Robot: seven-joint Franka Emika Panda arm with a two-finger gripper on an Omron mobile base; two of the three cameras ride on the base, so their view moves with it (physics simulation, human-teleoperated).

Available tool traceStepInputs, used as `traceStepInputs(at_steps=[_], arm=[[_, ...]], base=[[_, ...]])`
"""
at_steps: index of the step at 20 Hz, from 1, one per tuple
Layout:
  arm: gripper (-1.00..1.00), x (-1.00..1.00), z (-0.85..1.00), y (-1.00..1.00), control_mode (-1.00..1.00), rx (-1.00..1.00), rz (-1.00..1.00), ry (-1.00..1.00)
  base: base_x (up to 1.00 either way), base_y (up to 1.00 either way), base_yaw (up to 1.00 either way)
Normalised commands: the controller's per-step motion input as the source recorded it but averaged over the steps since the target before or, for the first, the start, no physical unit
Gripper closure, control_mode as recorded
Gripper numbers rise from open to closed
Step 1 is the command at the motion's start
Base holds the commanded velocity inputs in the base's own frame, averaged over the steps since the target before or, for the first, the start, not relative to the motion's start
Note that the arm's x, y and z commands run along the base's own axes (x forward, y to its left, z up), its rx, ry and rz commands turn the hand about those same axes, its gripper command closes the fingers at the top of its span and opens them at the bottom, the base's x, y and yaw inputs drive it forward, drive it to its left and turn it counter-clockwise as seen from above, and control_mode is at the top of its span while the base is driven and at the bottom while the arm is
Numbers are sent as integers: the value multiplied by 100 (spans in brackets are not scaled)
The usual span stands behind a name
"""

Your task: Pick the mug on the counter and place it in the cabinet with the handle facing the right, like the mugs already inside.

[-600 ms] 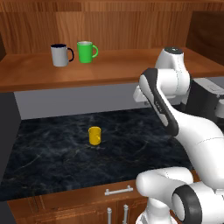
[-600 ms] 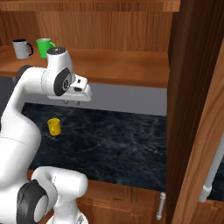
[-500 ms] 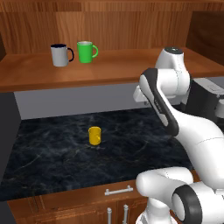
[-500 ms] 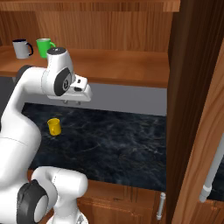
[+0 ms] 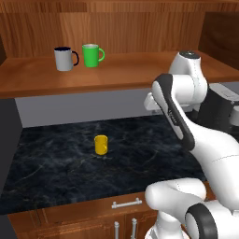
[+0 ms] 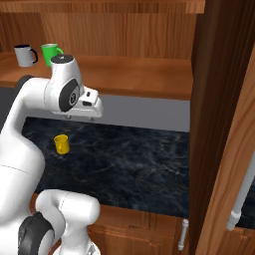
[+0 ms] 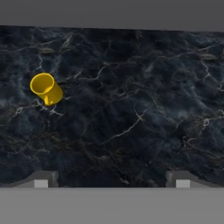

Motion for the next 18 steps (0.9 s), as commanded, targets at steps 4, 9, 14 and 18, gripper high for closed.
traceStepInputs(at_steps=[4, 9, 14, 18], arm=[[-100, -37, -13, 2, -100, 3, 0, -8], [-100, -25, -26, 8, -100, 6, 0, -7], [-100, -11, -34, 24, -100, 0, 0, -3], [-100, -1, -40, 29, -100, 0, 0, -3]], base=[[0, 0, 0], [0, 0, 0], [0, 0, 0], [0, 0, 0]])
